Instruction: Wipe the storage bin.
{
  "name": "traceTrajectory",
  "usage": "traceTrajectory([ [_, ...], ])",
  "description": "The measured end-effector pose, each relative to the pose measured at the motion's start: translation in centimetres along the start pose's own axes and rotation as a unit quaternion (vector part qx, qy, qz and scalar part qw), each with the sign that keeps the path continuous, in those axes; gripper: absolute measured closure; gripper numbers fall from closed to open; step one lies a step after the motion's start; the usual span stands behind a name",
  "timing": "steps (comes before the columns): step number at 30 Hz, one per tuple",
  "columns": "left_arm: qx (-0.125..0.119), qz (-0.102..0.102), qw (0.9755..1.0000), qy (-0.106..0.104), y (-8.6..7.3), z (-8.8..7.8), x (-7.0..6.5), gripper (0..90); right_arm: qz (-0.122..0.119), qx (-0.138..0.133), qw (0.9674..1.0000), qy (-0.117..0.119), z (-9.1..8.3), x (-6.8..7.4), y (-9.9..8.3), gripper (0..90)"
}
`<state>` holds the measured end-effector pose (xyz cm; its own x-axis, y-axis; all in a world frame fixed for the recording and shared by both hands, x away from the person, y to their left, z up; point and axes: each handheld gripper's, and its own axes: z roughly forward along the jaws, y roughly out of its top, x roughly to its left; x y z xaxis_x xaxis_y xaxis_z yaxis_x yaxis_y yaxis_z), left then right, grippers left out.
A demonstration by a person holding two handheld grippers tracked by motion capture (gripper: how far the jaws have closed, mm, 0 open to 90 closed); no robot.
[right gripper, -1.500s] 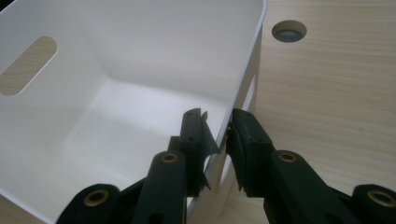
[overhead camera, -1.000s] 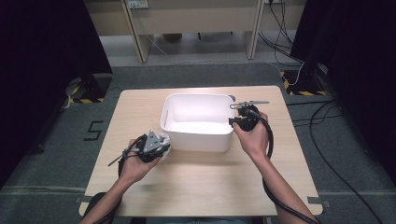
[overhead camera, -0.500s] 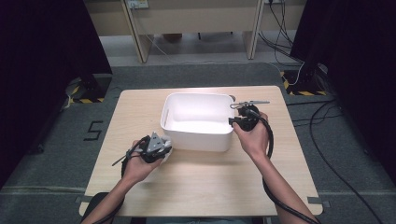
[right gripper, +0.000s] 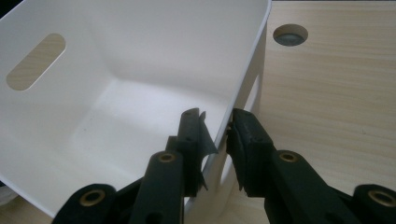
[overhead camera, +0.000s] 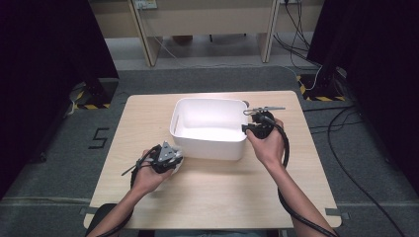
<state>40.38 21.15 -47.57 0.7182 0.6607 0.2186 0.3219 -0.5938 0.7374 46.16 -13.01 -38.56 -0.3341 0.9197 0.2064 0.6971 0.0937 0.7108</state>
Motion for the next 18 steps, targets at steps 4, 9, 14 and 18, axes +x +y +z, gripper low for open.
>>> traceTrajectory([
  [4, 0.002, 0.004, 1.0, 0.0, 0.18, 0.01, -0.19, 75.2, 0.0, 0.0, 1.0, 0.001, 0.0, -0.01, 0.0, 74.2],
  [9, 0.0, 0.004, 1.0, -0.001, 0.45, 0.06, -0.58, 75.3, 0.001, 0.0, 1.0, 0.0, 0.01, -0.03, 0.02, 74.2],
  [14, -0.002, 0.002, 1.0, -0.003, 0.63, 0.05, -0.76, 75.2, 0.002, 0.0, 1.0, 0.001, 0.0, -0.03, 0.0, 74.2],
  [18, -0.01, -0.003, 0.9999, -0.001, 1.03, -0.25, -0.86, 75.3, 0.0, 0.0, 1.0, -0.001, 0.01, -0.06, 0.01, 74.2],
])
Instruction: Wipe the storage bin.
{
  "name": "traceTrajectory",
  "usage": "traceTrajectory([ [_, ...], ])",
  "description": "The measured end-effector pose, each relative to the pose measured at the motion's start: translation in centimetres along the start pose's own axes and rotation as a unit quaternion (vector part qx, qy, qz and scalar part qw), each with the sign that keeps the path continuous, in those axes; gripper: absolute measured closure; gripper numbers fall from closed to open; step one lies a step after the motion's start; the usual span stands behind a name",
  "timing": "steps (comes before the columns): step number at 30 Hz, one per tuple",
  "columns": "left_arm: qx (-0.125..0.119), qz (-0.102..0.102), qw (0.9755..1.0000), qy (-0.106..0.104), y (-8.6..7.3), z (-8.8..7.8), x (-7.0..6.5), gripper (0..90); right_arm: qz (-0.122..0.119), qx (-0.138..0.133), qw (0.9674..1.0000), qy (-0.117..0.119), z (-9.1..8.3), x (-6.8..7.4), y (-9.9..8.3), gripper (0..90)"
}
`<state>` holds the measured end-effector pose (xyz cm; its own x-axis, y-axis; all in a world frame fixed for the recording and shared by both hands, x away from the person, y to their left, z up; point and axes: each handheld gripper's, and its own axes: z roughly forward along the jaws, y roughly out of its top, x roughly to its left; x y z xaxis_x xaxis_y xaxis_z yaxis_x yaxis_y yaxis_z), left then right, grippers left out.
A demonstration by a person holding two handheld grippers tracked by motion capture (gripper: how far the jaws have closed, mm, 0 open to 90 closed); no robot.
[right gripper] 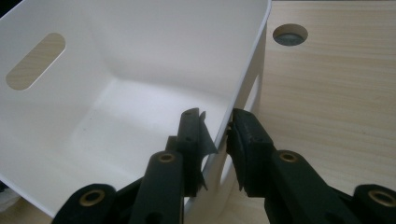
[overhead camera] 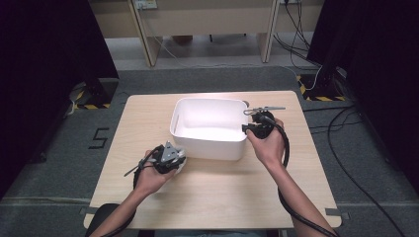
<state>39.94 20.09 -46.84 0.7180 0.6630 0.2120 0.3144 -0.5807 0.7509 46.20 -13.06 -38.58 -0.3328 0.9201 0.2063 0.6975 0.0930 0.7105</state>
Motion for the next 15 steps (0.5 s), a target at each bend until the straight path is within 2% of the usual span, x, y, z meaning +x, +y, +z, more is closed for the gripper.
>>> traceTrajectory([
  [11, -0.014, -0.001, 0.9999, 0.003, 1.0, -1.0, 0.2, 75.4, 0.001, -0.001, 1.0, 0.0, 0.0, 0.0, 0.0, 74.2],
  [15, -0.017, 0.006, 0.9998, 0.007, 1.6, -1.6, 0.3, 75.4, 0.002, 0.0, 1.0, 0.0, 0.0, 0.0, 0.0, 74.1],
])
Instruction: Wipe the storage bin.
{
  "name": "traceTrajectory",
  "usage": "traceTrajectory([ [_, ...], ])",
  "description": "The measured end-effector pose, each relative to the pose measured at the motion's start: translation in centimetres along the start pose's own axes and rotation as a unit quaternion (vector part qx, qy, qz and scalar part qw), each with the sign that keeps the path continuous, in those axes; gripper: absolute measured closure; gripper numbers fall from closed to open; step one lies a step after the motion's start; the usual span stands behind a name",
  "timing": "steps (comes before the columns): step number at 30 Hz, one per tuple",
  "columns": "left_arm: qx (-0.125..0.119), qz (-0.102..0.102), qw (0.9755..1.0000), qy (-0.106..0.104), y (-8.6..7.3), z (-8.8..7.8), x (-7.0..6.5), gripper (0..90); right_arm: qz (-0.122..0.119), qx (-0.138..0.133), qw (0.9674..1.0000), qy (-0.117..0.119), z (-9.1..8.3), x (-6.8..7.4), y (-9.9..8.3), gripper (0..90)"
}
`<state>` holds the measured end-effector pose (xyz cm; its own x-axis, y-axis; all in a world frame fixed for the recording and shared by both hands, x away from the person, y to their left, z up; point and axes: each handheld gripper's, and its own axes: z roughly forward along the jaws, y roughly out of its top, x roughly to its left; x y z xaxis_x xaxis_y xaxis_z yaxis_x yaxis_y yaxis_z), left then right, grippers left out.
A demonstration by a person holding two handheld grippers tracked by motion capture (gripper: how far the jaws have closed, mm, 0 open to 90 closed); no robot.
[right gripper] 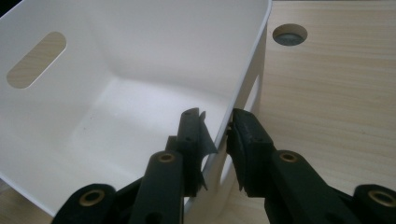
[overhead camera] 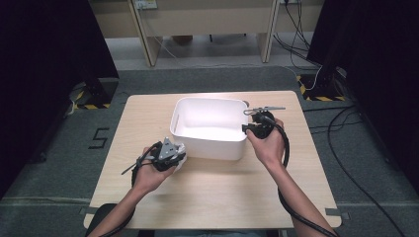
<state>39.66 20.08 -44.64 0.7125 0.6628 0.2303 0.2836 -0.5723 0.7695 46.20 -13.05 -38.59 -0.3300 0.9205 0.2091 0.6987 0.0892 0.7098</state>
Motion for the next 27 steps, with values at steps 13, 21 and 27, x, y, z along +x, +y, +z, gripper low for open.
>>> traceTrajectory([
  [13, -0.02, 0.001, 0.9998, 0.006, 1.5, -1.3, 0.3, 75.4, 0.001, 0.0, 1.0, 0.001, 0.0, 0.1, 0.0, 73.9],
  [21, -0.016, 0.004, 0.9998, 0.007, 1.7, -1.3, 0.2, 75.3, -0.002, 0.0, 1.0, 0.0, 0.0, 0.1, 0.0, 73.8],
  [27, -0.018, 0.01, 0.9998, -0.002, 2.3, -1.0, -0.4, 75.3, -0.001, 0.0, 1.0, 0.001, 0.0, 0.1, 0.0, 73.8],
])
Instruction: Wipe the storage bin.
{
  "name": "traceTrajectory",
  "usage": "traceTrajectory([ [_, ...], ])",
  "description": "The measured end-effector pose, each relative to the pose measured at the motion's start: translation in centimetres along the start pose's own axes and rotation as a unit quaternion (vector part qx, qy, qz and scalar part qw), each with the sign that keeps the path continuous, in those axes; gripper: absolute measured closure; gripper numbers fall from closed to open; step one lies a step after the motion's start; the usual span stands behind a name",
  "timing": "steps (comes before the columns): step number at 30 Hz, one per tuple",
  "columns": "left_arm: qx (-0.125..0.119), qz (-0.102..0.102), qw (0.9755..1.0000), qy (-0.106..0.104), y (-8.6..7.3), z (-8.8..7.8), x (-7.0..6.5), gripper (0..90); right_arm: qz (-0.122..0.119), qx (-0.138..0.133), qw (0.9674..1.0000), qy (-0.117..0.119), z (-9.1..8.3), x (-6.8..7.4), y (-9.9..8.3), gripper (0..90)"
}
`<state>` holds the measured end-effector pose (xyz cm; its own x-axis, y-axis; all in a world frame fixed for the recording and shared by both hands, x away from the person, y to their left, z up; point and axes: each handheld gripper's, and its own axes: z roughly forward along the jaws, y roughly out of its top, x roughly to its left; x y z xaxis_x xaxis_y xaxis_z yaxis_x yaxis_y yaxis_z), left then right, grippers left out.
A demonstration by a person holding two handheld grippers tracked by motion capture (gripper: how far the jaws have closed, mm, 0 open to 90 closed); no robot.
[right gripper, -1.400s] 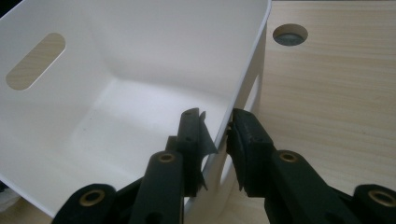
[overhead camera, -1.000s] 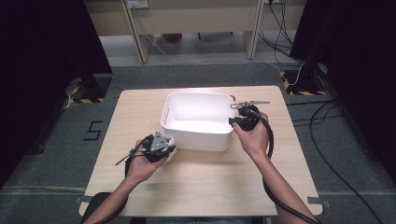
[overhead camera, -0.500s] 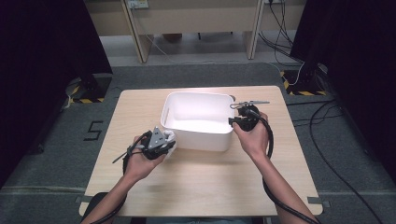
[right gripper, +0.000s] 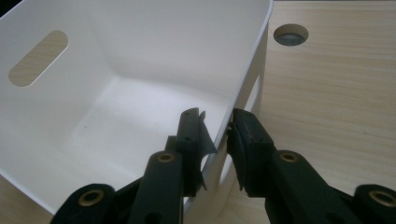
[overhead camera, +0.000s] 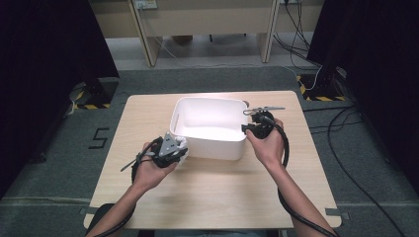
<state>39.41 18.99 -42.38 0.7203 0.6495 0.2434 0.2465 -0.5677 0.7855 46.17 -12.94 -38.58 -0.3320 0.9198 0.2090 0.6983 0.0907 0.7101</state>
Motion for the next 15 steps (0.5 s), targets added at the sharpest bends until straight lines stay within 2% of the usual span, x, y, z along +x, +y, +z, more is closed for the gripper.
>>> traceTrajectory([
  [15, 0.002, 0.001, 1.0, -0.004, 0.3, 0.34, -0.16, 75.3, 0.0, 0.0, 1.0, 0.003, 0.0, 0.06, 0.0, 73.2],
])
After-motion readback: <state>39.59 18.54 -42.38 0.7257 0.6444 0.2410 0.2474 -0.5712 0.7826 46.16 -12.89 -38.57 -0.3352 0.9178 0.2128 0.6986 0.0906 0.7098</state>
